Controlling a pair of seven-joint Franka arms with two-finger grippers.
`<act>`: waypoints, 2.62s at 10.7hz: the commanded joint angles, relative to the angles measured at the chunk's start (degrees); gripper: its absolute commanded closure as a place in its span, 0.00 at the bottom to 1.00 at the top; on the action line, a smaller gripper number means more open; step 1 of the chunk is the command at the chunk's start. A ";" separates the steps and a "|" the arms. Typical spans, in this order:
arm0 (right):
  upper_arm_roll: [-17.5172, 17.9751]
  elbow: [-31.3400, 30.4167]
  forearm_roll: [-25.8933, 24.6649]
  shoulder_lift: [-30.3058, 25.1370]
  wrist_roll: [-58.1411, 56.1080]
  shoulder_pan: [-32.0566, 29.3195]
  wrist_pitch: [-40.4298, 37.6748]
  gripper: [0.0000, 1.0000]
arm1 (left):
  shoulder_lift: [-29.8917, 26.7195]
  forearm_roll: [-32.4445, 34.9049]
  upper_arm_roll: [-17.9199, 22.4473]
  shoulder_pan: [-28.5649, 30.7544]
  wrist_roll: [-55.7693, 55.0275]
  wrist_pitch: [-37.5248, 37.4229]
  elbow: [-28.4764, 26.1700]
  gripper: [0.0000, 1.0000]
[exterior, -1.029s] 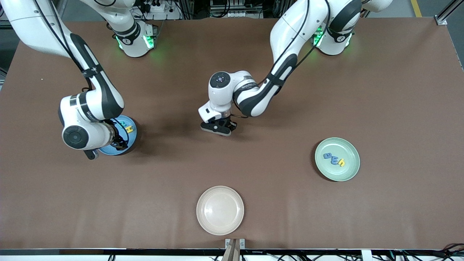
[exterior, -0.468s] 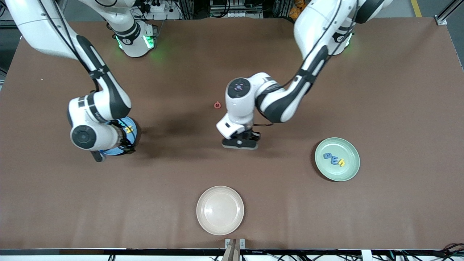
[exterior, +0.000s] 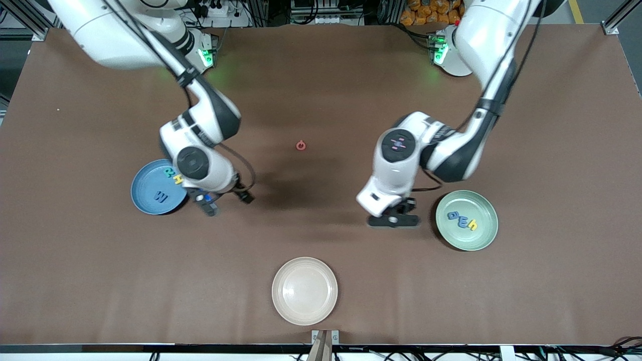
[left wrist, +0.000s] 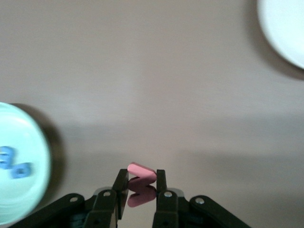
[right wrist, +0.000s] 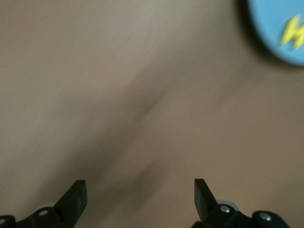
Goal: Sort uppercase to blue plate, lowercase to green plate
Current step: 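Carry the m to the green plate while the right gripper reaches Q, then release the m on the green plate while the right gripper lowers to Q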
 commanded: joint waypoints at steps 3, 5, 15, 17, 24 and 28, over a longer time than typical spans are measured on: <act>3.72 -2.07 -2.50 0.65 -0.04 6.73 3.70 0.00 | -5.26 -4.94 1.27 7.39 9.60 0.46 -7.54 1.00; 9.77 -6.90 -5.83 0.04 -0.04 3.94 5.55 0.00 | -5.35 -8.11 1.36 12.31 17.94 0.91 -8.25 1.00; 15.16 -20.11 -24.73 2.75 13.30 3.39 20.12 0.00 | -2.19 -13.13 1.97 18.22 26.78 11.72 -14.06 1.00; 15.16 -20.02 -32.18 5.12 18.83 3.39 20.76 0.00 | -1.40 -13.13 2.23 18.22 26.25 11.98 -14.06 1.00; 14.81 -18.53 -38.11 8.29 23.61 4.80 20.67 0.00 | -2.89 -13.05 2.59 17.61 24.93 11.19 -12.40 0.59; 12.87 -16.33 -38.11 9.79 23.69 6.64 20.67 0.00 | -4.04 -12.69 2.50 18.22 25.02 2.26 -5.12 0.00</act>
